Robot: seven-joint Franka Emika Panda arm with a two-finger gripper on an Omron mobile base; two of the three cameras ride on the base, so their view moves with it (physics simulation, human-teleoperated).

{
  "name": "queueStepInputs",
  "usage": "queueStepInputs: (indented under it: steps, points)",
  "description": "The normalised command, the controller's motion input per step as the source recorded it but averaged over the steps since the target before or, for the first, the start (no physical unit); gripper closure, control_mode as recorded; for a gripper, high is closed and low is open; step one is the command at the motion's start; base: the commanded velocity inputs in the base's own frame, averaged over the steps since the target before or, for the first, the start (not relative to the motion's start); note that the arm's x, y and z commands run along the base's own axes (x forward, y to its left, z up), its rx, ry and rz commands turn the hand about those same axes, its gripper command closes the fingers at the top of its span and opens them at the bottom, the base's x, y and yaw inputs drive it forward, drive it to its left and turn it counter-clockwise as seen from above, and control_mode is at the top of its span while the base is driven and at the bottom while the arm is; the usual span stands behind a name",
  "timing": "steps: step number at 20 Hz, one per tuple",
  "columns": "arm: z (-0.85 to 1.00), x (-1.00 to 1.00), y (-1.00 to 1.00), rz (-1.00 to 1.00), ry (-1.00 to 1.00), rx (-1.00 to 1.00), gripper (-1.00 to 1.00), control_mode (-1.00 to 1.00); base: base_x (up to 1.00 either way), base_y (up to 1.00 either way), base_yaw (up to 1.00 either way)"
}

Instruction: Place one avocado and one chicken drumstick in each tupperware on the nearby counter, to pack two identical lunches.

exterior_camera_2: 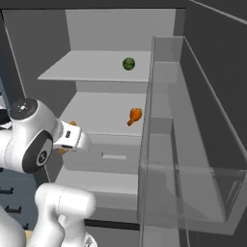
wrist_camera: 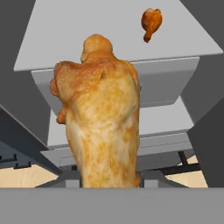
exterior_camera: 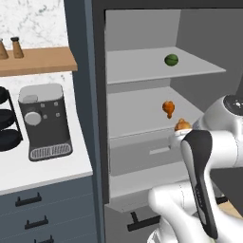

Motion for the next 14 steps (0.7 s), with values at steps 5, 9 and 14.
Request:
queueStepInputs:
  steps: [5, 9, 14]
  points:
    - [0.00, 0.00, 0.00, 0.00, 0.00, 0.00, 1.00, 1.00, -0.86, 0.12, 0.03]
    - [0.00, 0.00, 0.00, 0.00, 0.00, 0.00, 1.00, 1.00, -0.96, 0.31, 0.15]
    - [0.00, 0.00, 0.00, 0.00, 0.00, 0.00, 1.00, 1.00, -0.72, 0.77, 0.33]
